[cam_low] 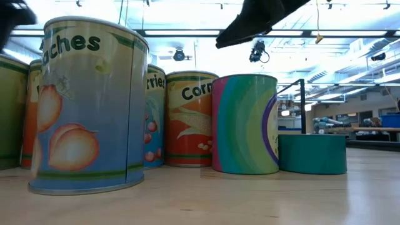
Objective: Pick and place cans onto a shelf
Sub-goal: Put the canned oranges on the shelf
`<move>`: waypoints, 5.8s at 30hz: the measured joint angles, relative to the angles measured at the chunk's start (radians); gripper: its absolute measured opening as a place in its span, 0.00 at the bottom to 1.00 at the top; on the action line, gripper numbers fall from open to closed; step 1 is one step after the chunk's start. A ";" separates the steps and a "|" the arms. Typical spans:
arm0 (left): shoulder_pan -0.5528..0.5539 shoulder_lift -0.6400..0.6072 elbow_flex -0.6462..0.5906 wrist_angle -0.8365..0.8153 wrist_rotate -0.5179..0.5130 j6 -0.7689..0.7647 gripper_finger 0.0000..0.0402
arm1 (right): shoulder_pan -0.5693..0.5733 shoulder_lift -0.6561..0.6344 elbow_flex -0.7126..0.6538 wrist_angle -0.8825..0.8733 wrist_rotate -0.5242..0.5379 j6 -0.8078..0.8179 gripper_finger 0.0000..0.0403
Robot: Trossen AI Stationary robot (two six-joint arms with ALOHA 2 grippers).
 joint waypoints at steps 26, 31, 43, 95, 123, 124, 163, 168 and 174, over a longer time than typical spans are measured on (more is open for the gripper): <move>-0.093 0.270 0.000 0.121 -0.084 -0.099 0.96 | 0.032 0.042 -0.018 0.083 -0.125 0.018 0.93; -0.086 0.270 0.000 0.205 -0.149 -0.124 0.96 | 0.024 0.047 -0.018 0.075 -0.126 0.010 0.93; -0.045 0.303 -0.001 0.244 -0.169 -0.094 0.94 | 0.016 0.047 -0.018 0.065 -0.127 -0.018 0.93; 0.944 0.581 0.625 0.045 -0.112 0.885 0.79 | 0.061 -0.190 -0.181 -0.056 0.008 0.069 0.93; 1.225 0.840 0.931 -0.110 -0.012 1.065 0.94 | 0.063 -0.190 -0.181 -0.119 0.006 0.080 0.93; 1.227 0.840 0.931 -0.113 -0.011 1.066 0.96 | 0.063 -0.190 -0.181 -0.119 0.006 0.080 0.93; 1.304 0.837 1.075 -0.188 0.184 1.310 0.97 | 0.060 -0.189 -0.253 -0.004 -0.052 0.085 0.93; 1.301 0.837 1.075 -0.201 0.186 1.390 0.97 | 0.055 -0.189 -0.257 -0.003 -0.050 0.091 0.93; 1.297 0.837 1.072 -0.253 0.135 1.465 0.97 | 0.055 -0.189 -0.257 -0.003 -0.052 0.091 0.93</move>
